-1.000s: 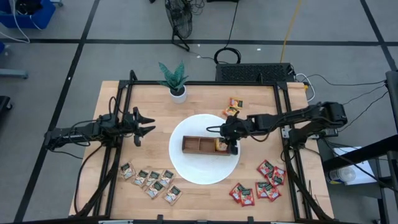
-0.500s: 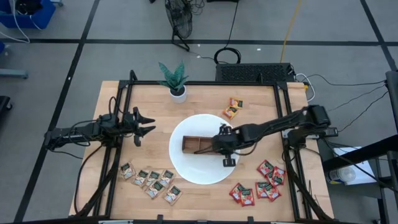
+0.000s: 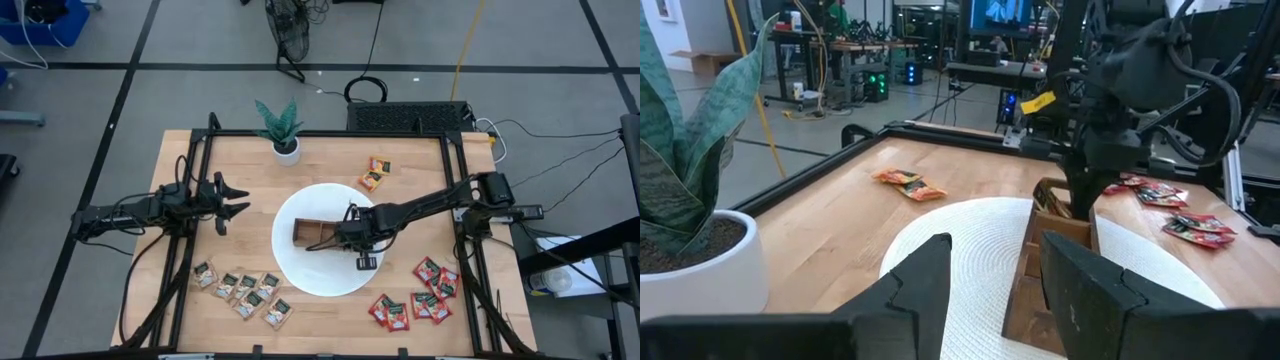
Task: Pick & Place Tea
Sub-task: Put the yellow tea bag into the right section of the wooden organizer
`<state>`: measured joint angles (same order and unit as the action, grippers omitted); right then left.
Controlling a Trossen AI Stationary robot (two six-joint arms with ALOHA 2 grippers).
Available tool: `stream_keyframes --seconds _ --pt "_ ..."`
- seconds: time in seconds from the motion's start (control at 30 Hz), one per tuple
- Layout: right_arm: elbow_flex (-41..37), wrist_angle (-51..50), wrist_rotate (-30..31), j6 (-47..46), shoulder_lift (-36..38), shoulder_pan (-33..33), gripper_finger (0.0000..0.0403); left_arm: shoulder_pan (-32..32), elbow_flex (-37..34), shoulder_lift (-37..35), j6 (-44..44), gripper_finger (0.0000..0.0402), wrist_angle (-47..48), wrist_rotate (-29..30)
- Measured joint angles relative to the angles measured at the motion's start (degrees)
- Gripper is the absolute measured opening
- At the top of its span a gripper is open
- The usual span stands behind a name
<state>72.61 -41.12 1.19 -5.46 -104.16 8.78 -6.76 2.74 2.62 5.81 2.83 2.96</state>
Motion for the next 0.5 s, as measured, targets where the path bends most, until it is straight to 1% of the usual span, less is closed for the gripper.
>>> stream_keyframes --seconds 0.23,0.3,0.43,0.5 --pt "-2.43 0.83 0.49 -0.98 -1.74 -1.38 0.0000 0.01 0.00 0.01 -0.01 0.0157 0.00 0.00" --pt "-2.94 0.87 2.84 -1.40 -1.72 -1.30 0.0000 0.00 0.00 -0.01 -0.01 0.0157 0.00 0.01" --pt "-3.03 0.74 10.36 -2.98 -1.40 0.11 0.0000 0.00 0.00 -0.01 -0.01 0.0157 0.00 0.00" --pt "-3.16 1.05 13.17 -3.53 -1.33 0.90 0.0000 0.00 0.00 0.01 -0.01 0.0157 0.00 0.00"
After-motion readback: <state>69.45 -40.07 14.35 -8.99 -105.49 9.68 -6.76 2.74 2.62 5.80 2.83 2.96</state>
